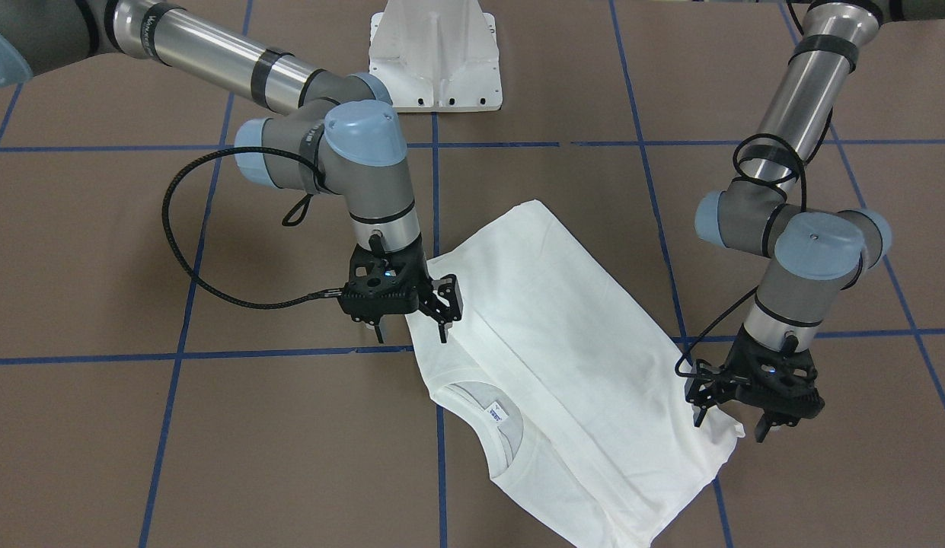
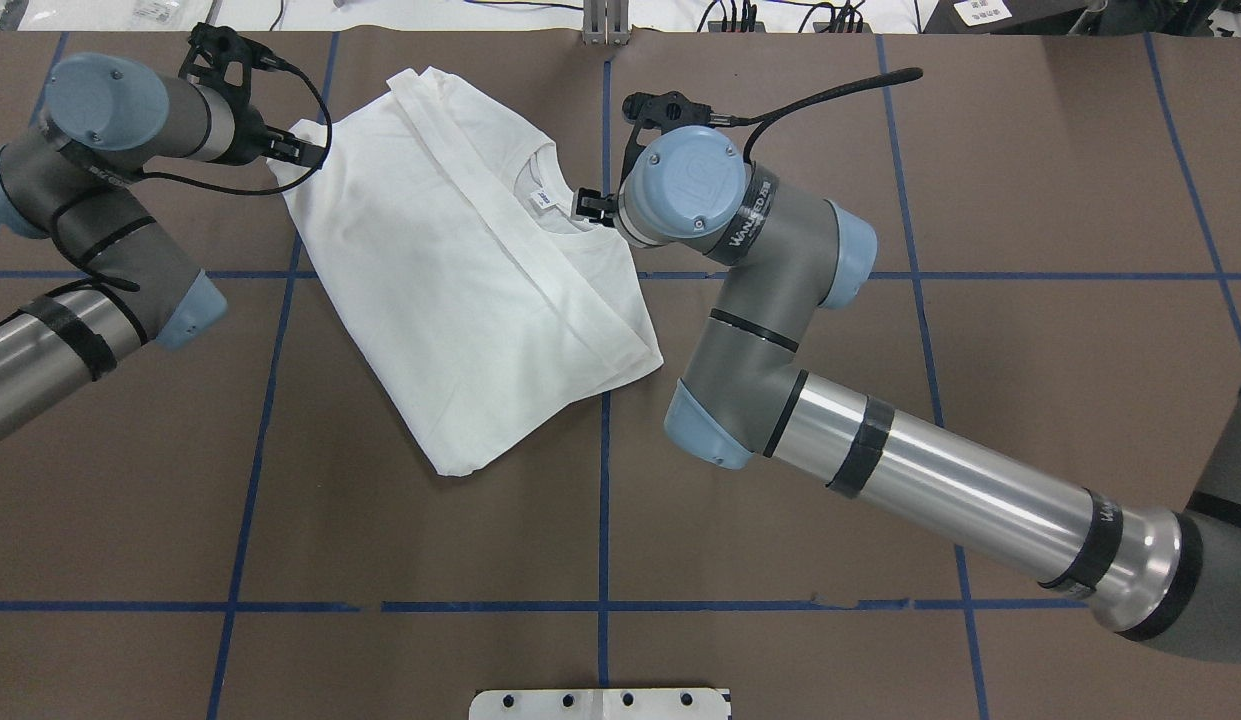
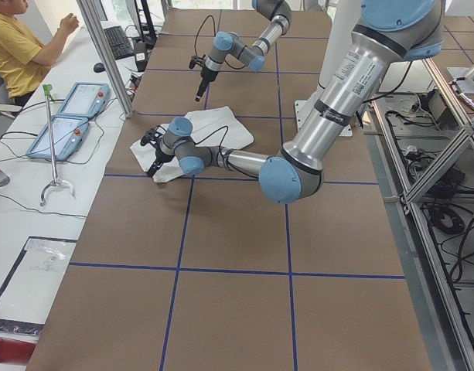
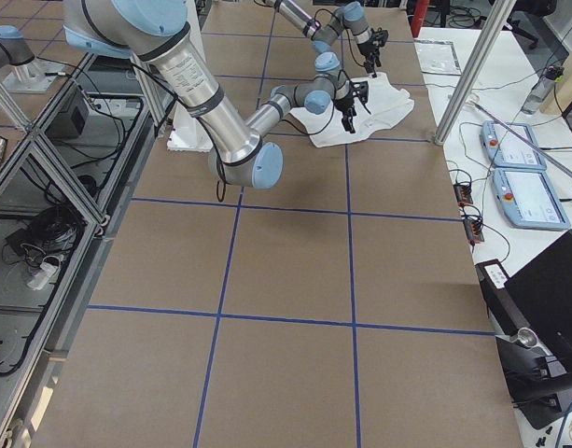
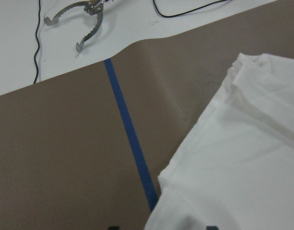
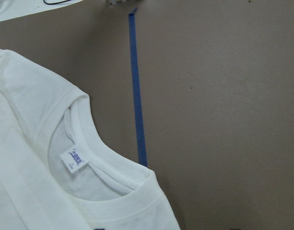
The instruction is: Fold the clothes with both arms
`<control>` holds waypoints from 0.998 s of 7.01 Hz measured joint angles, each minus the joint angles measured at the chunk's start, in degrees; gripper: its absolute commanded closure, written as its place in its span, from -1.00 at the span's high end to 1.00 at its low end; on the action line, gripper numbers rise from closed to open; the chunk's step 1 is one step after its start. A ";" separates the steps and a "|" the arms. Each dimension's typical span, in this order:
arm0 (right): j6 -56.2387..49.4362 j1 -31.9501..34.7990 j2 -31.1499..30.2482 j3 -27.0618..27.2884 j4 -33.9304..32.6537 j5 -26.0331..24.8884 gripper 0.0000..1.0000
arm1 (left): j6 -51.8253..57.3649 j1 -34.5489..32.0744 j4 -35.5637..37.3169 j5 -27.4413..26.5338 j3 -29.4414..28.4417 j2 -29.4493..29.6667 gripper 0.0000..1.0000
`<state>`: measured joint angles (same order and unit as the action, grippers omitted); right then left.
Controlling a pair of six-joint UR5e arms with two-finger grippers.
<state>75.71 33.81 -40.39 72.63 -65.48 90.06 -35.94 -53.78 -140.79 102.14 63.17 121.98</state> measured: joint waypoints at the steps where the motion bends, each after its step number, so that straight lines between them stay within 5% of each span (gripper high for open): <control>1: 0.50 -0.77 0.98 -3.83 3.66 -1.10 0.48 | -0.08 0.00 -0.06 0.11 0.54 -0.56 1.00; 7: -0.02 -3.36 -1.17 -5.12 5.09 -2.30 0.01 | -0.19 0.00 -0.22 0.17 0.81 -1.06 1.00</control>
<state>75.69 30.45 -41.56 67.51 -60.39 87.76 -36.12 -53.79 -141.01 102.30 63.98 120.91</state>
